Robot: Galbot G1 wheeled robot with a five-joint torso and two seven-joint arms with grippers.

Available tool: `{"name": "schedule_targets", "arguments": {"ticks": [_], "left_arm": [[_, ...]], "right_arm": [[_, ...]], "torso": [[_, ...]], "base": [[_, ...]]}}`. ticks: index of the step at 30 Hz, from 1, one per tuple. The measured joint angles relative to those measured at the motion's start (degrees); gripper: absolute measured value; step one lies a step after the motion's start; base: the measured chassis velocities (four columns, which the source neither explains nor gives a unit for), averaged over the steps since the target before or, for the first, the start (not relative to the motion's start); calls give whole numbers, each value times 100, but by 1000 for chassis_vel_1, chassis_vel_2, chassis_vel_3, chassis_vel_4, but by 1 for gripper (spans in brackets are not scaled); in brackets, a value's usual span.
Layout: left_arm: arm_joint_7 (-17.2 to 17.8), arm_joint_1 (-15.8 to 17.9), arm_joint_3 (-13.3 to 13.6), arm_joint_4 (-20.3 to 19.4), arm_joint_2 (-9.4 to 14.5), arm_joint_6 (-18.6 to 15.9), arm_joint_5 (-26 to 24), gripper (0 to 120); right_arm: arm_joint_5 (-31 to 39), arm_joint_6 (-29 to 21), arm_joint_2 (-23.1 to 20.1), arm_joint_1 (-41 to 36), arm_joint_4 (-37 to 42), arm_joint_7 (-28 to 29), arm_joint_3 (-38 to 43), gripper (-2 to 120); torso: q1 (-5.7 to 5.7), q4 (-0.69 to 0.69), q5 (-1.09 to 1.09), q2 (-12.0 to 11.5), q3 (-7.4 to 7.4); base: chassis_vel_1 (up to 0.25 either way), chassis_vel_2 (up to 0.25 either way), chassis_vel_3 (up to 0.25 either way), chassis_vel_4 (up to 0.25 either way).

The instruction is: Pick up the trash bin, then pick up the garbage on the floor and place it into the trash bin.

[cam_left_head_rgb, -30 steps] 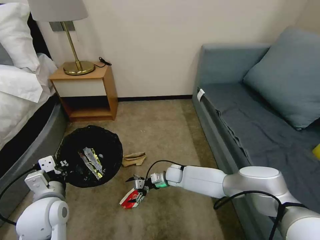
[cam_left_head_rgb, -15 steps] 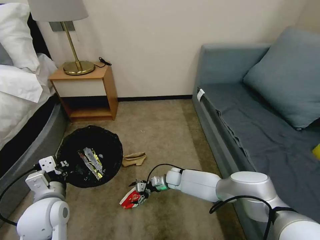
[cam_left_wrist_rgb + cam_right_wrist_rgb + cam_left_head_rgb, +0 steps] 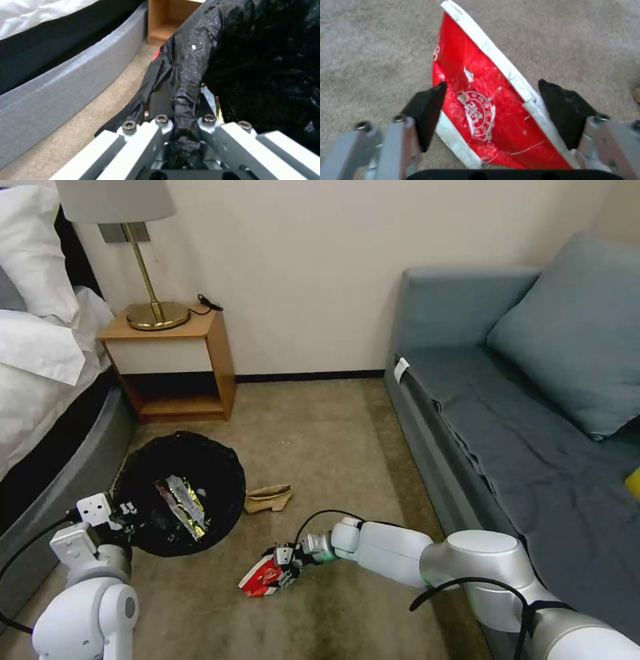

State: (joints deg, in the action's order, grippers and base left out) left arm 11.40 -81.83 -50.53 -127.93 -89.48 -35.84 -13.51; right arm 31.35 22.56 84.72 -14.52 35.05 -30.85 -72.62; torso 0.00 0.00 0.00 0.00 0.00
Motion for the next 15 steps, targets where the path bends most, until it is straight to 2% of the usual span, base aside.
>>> {"name": "schedule_targets", "arguments": {"ticks": [1,4,6,10,11,15], "left_arm": [[0,0,0,0,0,0,0,2],[-2,3,-2,0,-7,9,8,2],[-2,3,-2,0,-7,9,9,2],[-4,3,10,-4,-28,11,35,2],[-4,3,10,-4,-28,11,35,2],[-5,-1,11,-30,-36,12,40,2]], "right_arm": [[0,0,0,0,0,0,0,69],[6,-5,-50,-5,36,-68,2,54],[6,-5,-52,-5,36,-74,2,53],[11,-13,-120,13,109,-150,2,31],[11,-13,-120,13,109,-150,2,31],[20,-18,-197,57,205,-156,0,16]], "torso": [[0,0,0,0,0],[0,0,0,0,0],[0,0,0,0,0],[0,0,0,0,0],[0,0,0,0,0],[0,-1,0,0,0]], "base": [[0,0,0,0],[0,0,0,0],[0,0,0,0],[0,0,0,0],[0,0,0,0],[0,0,0,0]]}}
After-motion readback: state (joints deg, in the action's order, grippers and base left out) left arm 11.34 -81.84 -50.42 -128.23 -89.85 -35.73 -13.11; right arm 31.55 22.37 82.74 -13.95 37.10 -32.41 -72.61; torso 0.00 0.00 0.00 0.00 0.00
